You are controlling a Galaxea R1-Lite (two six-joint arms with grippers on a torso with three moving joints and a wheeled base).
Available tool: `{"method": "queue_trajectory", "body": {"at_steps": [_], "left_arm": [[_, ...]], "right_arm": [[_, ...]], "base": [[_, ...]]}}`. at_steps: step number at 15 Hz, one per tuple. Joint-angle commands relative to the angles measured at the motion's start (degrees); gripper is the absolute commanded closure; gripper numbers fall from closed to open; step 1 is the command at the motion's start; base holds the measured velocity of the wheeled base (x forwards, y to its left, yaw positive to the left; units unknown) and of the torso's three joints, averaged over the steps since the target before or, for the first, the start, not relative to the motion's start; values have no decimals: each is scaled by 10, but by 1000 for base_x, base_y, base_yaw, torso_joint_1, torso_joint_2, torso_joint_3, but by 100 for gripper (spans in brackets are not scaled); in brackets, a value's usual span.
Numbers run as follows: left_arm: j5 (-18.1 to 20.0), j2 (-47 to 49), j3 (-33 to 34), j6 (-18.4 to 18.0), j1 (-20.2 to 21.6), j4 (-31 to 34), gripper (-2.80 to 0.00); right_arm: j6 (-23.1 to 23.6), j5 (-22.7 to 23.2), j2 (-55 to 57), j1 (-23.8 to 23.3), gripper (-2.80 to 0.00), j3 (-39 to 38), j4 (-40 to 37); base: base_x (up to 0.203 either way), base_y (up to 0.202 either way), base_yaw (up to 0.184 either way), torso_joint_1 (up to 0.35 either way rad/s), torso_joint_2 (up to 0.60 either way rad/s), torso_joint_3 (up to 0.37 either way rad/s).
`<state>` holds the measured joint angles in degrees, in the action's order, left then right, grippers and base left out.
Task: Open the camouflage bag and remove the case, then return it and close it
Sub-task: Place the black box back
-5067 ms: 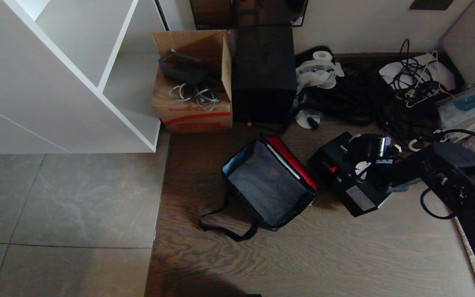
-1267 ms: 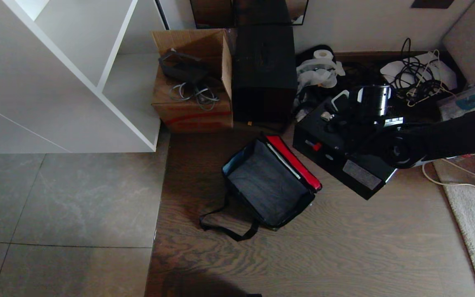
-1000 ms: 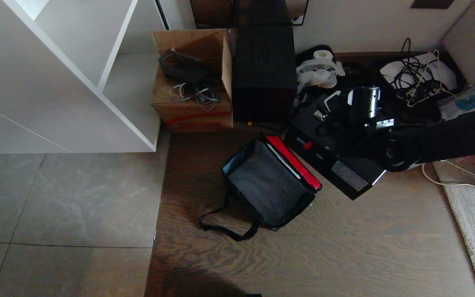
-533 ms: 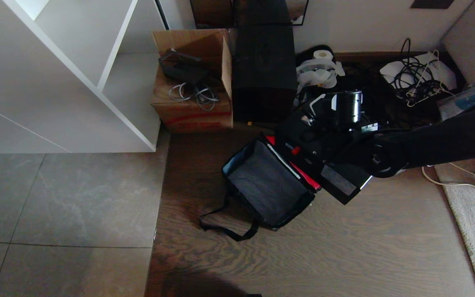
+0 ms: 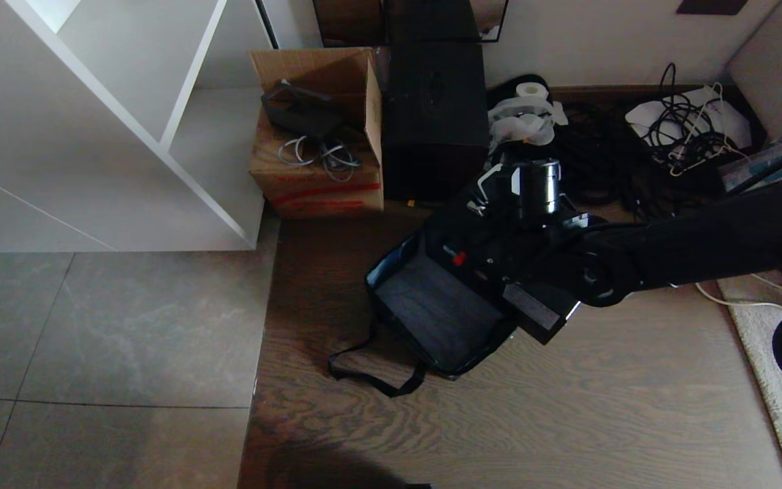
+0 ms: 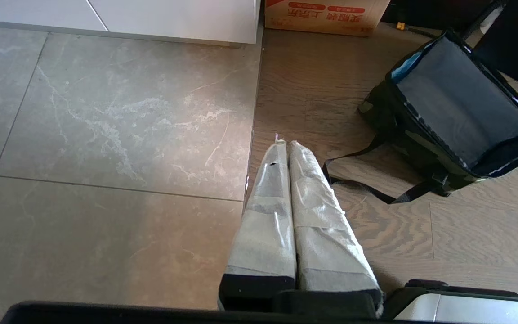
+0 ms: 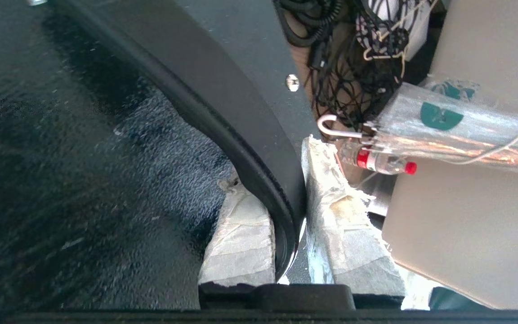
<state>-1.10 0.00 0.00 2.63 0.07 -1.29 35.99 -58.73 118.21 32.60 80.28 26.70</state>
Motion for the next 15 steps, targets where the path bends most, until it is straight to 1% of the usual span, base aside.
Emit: {"method": "queue_trajectory", "body": {"at_steps": [1,7,15], "left_arm": [[0,0,6,0,0,0,0],[0,0,6,0,0,0,0],[0,0,6,0,0,0,0]], "right_arm": [[-3,-6,16,15,0,7,2],[-14,-14,48,37,0,23,1],[-19,-23,99,56,0,70,0]], "base": [[0,0,0,0,0,0],[0,0,0,0,0,0],[0,0,0,0,0,0]]}}
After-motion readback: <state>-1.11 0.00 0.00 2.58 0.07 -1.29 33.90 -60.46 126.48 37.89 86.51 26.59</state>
